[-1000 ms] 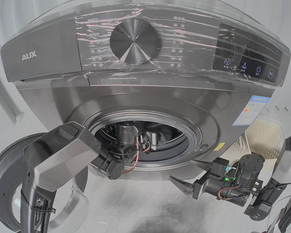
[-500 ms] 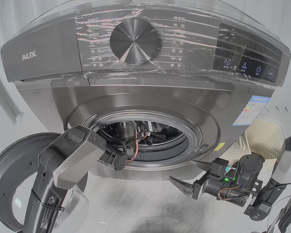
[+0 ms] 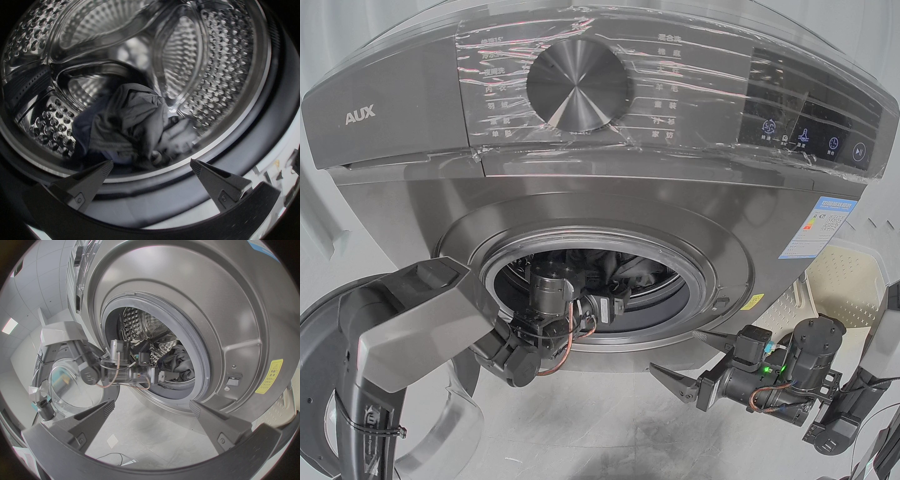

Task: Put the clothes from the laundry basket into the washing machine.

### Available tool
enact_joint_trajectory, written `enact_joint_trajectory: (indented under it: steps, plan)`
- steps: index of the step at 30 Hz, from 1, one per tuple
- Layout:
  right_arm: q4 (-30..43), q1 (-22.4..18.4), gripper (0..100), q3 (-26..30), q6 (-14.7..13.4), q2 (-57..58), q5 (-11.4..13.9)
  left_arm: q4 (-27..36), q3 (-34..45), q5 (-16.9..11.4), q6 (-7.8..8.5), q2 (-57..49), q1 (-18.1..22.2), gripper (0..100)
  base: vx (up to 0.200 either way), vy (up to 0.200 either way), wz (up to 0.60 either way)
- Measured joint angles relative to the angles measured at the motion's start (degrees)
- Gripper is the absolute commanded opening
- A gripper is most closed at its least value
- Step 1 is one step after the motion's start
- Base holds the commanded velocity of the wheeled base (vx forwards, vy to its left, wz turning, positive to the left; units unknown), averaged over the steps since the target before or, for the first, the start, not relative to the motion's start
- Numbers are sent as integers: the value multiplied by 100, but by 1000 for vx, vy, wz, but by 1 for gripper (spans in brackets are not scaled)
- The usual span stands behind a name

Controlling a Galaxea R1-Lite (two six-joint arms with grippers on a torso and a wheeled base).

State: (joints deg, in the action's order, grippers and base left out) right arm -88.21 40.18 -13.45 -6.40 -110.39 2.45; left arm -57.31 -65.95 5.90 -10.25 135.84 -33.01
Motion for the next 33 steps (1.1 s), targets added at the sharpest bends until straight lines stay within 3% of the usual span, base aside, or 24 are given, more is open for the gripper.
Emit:
enact_joint_trajectory:
  steps: [6, 9, 19, 33]
  plan:
    - [0, 4, 100, -5, 5, 18, -2, -63, 973, -707, 29, -703, -310, 100, 0, 0, 0]
    - [-2, 0, 100, -5, 6, 27, -7, -323, 1085, -825, 21, -902, -391, 100, 0, 0, 0]
    - [0, -7, 100, -2, 2, 41, -11, -772, 879, -773, 29, -983, -444, 100, 0, 0, 0]
    - [5, 22, 100, 330, 28, 482, -10, -1062, 3228, -585, 115, -2178, -1089, 100, 0, 0, 0]
